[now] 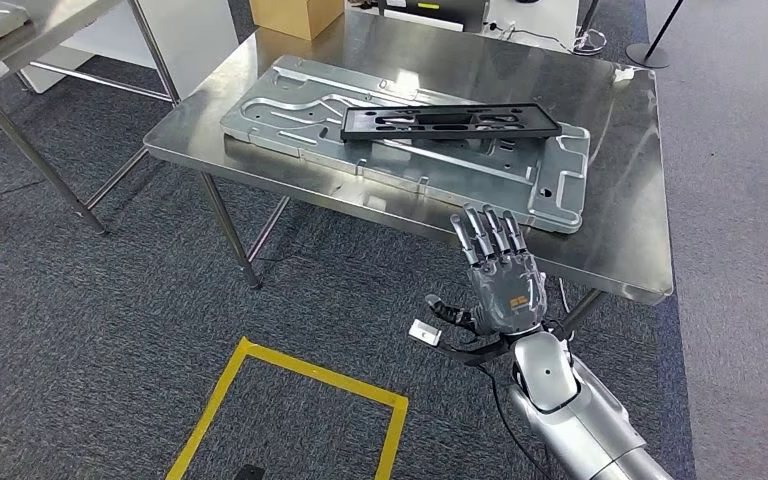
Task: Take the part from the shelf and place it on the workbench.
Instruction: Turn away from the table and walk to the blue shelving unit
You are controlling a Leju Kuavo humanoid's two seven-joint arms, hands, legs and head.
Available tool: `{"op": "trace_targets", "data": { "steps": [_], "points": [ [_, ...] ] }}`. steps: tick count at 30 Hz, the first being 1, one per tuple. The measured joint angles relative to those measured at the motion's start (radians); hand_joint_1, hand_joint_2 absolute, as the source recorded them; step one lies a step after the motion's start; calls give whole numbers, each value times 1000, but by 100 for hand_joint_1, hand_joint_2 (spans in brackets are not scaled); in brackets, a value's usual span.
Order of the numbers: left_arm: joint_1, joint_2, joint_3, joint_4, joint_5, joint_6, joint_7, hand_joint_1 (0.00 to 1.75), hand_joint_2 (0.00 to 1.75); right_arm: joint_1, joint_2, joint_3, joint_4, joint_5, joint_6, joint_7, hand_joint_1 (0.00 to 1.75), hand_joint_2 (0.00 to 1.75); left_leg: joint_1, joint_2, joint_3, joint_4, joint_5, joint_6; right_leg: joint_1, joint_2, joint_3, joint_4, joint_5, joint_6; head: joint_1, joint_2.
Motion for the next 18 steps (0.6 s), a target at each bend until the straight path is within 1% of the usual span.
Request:
{"op": "trace_targets", "data": {
  "steps": [4, 10, 12, 14, 15, 16, 17, 18],
  "points": [
    [0, 0, 0, 0, 0, 0, 0, 0, 0, -3, -3, 10, 4, 0, 0, 3, 0, 0, 0, 0, -1, 0, 0, 0, 0, 0, -2, 0, 0, 7, 0, 0],
    [0, 2, 0, 0, 0, -3, -2, 0, 0, -5, -4, 26, 7, 0, 0, 7, 0, 0, -4, 0, -8, 4, 1, 2, -6, 0, -5, -1, 4, 17, 0, 0],
    [0, 3, 0, 0, 0, -3, -3, 0, 0, -5, -4, 27, 8, 0, 0, 2, 0, 0, -5, -1, -12, 5, 3, 5, -7, -2, -5, -2, 7, 21, 0, 0],
    [0, 4, 0, 0, 0, -3, -4, 0, 0, -6, -4, 27, 8, 0, 0, -1, 0, 0, -1, -4, -10, -6, 12, 13, -7, -4, -5, 0, 3, 26, 0, 0],
    [0, 5, 0, 0, 0, -3, -4, 0, 0, -7, -4, 27, 9, 0, 0, -1, 0, 0, 2, -6, -8, -12, 19, 18, -7, -4, -11, 15, -13, 28, 0, 0],
    [0, 5, 0, 0, 0, -3, -4, 0, 0, -7, -5, 27, 10, 0, 0, -2, 0, 0, 5, -8, -7, -18, 25, 23, -7, -3, -25, 52, -42, 30, 0, 0],
    [0, 5, 0, 0, 0, -3, -5, 0, 0, -7, -6, 27, 11, 0, 0, -2, 0, 0, 6, -11, -8, -20, 30, 25, -8, -1, -48, 110, -82, 31, 0, 0],
    [0, 5, 0, 0, 0, -3, -5, 0, 0, -6, -6, 28, 13, 0, 0, -3, 0, 0, 7, -14, -12, -20, 33, 27, -9, 0, -75, 181, -122, 32, 1, 0]
  ]
}}
